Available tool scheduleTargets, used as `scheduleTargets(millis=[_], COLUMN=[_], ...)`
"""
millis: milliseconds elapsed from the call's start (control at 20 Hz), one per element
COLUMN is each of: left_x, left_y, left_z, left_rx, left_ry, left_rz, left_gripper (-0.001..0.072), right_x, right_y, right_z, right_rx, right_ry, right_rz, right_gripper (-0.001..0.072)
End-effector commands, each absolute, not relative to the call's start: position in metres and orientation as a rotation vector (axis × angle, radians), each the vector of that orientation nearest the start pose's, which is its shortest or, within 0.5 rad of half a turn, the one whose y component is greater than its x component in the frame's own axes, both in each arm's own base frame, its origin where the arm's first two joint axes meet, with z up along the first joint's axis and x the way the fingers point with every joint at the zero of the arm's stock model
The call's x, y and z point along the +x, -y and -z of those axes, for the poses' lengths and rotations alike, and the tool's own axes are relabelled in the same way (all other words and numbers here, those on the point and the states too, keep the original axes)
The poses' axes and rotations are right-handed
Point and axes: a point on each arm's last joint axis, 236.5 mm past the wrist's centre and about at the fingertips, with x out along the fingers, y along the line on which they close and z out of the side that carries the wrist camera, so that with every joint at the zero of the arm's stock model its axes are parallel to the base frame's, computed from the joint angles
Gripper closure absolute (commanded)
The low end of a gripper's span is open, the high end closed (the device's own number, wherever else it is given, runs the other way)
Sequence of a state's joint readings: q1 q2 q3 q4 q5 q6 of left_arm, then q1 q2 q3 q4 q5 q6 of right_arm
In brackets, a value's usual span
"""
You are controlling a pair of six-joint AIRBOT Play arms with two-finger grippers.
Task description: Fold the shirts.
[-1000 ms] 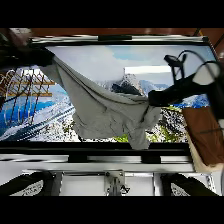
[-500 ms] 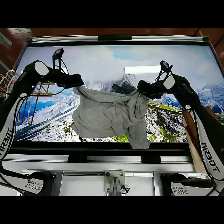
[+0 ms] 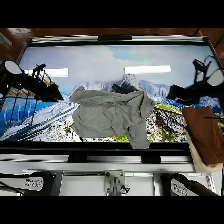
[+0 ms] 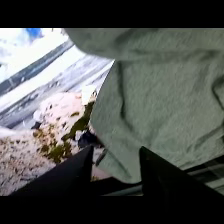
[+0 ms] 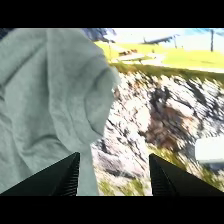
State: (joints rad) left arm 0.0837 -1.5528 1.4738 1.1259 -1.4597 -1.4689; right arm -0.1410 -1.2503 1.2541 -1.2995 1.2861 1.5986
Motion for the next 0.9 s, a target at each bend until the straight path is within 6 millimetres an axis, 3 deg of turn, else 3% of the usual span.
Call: scheduleTargets(millis=[0,100,250,400,650,700,750,800,850], left_x=[0.339,0.312,0.287,0.291,0.304,0.307,0.310,0.310,0.308], left_y=[0.056,0.071,0.088,0.101,0.121,0.125,0.129,0.132,0.134], left_z=[0.013,0.037,0.074,0.093,0.109,0.111,0.112,0.112,0.111], left_rx=[-0.380,-0.439,-0.545,-0.649,-0.658,-0.666,-0.670,-0.667,-0.663], left_ry=[-1.608,-1.623,-1.645,-1.587,-1.550,-1.539,-1.529,-1.531,-1.537], left_rz=[0.314,0.348,0.344,0.308,0.309,0.308,0.309,0.315,0.322], left_gripper=[0.0154,0.0159,0.0172,0.0172,0.0177,0.0206,0.0284,0.0428,0.0618], right_x=[0.315,0.302,0.294,0.301,0.303,0.303,0.302,0.300,0.297], right_y=[0.018,0.011,-0.010,-0.013,-0.012,-0.012,-0.012,-0.013,-0.013], right_z=[-0.048,-0.036,-0.021,-0.020,-0.020,-0.020,-0.020,-0.019,-0.018], right_rx=[0.426,0.496,0.560,0.585,0.586,0.586,0.587,0.586,0.582], right_ry=[-1.396,-1.419,-1.443,-1.413,-1.403,-1.406,-1.407,-1.416,-1.434], right_rz=[-0.053,-0.078,-0.142,-0.145,-0.142,-0.143,-0.142,-0.146,-0.146], right_gripper=[0.0167,0.0167,0.0167,0.0167,0.0167,0.0167,0.0167,0.0165,0.0085])
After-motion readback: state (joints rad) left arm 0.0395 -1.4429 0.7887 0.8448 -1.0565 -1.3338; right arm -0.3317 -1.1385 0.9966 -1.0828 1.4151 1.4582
